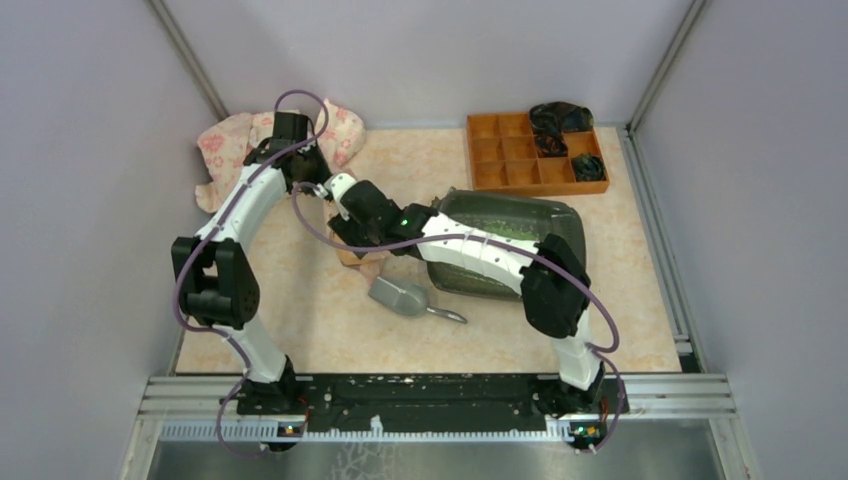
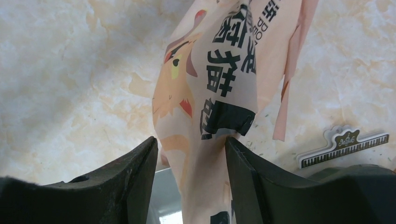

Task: Fill the litter box with clean litter
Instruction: Close the cat litter bag at the center of the board.

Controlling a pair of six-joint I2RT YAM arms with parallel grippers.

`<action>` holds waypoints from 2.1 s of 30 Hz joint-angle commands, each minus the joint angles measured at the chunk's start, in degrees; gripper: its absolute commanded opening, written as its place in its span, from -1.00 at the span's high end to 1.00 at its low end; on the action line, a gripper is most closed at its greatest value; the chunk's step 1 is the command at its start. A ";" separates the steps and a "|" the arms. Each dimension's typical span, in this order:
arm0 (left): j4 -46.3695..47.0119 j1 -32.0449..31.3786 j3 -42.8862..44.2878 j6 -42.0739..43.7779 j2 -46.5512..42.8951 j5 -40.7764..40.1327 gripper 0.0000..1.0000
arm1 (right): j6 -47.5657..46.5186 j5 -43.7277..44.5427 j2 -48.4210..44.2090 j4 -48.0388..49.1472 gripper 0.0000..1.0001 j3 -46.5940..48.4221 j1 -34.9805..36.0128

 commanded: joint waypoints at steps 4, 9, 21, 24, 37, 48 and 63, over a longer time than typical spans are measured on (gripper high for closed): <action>-0.91 -0.19 2.27 1.13 0.05 -0.20 0.48 | 0.96 -1.37 1.85 0.41 0.06 3.08 -0.23; -0.98 -0.18 2.34 1.42 -0.09 -0.19 0.48 | 1.18 -1.21 2.04 0.02 0.35 3.60 -0.33; -11.18 0.92 13.66 8.10 1.55 -9.51 0.98 | -3.38 1.51 -0.91 -6.17 1.00 12.13 -1.56; -13.31 1.11 16.79 9.92 0.83 -13.65 1.00 | -4.38 1.37 -0.82 -7.77 1.00 16.14 -1.56; -16.54 4.03 20.32 13.01 -1.37 -16.89 1.00 | 2.09 -4.67 5.16 -14.16 1.00 28.82 1.89; -9.83 4.12 11.72 11.82 0.01 -10.21 1.00 | 9.91 -6.33 -1.24 -11.42 -0.07 16.54 0.86; -5.02 4.38 7.99 10.87 -0.08 -5.26 1.00 | 8.78 -8.40 -3.44 -17.24 -0.12 15.52 -19.57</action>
